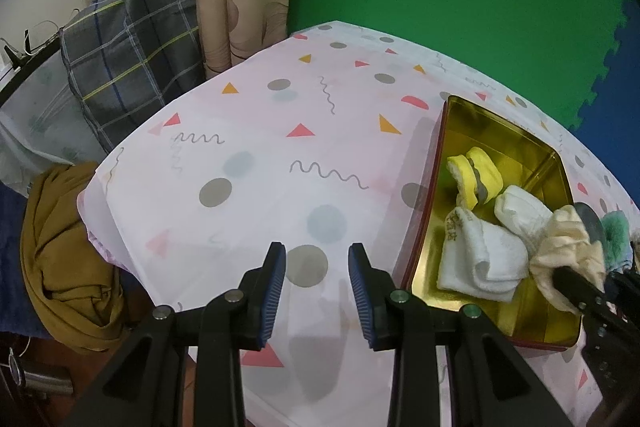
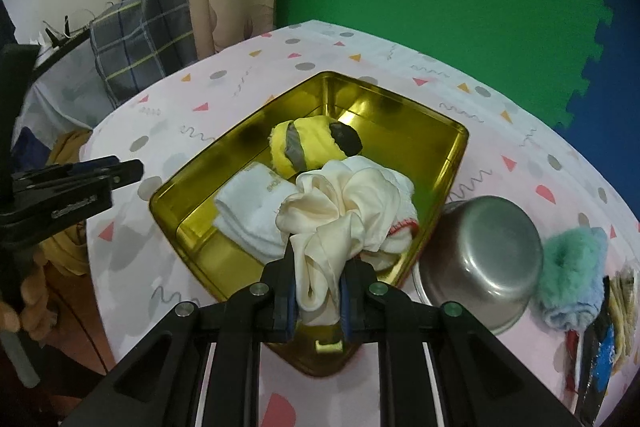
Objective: Organize soft objects
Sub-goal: 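Carry the cream scrunchie into the gold tin and open the right tool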
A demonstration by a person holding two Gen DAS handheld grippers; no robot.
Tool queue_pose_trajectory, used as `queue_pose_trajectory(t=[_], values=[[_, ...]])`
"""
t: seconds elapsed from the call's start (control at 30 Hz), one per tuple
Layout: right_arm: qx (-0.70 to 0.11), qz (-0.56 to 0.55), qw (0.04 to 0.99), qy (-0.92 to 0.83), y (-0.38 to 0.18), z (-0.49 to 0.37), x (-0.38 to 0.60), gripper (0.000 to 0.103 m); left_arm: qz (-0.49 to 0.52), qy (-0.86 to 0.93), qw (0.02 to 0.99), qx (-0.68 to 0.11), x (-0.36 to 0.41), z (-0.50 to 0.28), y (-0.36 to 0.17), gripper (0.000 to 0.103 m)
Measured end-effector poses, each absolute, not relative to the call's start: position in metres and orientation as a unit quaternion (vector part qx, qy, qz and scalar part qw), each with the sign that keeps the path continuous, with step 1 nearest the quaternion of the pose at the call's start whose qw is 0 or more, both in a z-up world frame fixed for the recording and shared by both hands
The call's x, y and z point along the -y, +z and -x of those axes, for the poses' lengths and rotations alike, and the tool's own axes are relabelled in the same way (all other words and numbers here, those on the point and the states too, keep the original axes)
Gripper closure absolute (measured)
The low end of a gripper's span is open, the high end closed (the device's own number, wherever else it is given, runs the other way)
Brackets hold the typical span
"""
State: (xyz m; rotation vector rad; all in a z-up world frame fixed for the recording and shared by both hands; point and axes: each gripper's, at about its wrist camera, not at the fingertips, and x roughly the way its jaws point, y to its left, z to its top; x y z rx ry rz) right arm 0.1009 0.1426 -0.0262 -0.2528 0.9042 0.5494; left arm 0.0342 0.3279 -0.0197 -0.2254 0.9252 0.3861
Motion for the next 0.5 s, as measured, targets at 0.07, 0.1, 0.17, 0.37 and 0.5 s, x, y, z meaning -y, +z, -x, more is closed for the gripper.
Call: queue_pose_trajectory(t=[0.07,0.1,0.17,0.37,0.5], values=[[-0.433,0.122,0.854,0.261,-0.03,-0.104,-0.147,0.088,0.108,0.184,0.871,-0.442,-0.328,-0.034,-0.02,0.07],[-0.435,0.124,0.853,0.26,-0.031,-0.106,-0.149,0.088,0.108,0.185,0.871,-0.442,-0.328,-0.034,-0.02,0.07],[-0.436,0.128,0.852,0.258,-0.034,-0.108,-0.153,0.087,0.107,0.184,0.871,-0.443,-0.328,-0.034,-0.02,0.07],[-0.448,0.129,0.847,0.256,-0.042,-0.112,-0.157,0.084,0.108,0.183,0.871,-0.443,-0.327,-0.034,-0.02,0.07],[-0.447,0.126,0.848,0.256,-0.043,-0.112,-0.158,0.077,0.108,0.183,0.872,-0.442,-0.327,-0.033,-0.019,0.07]])
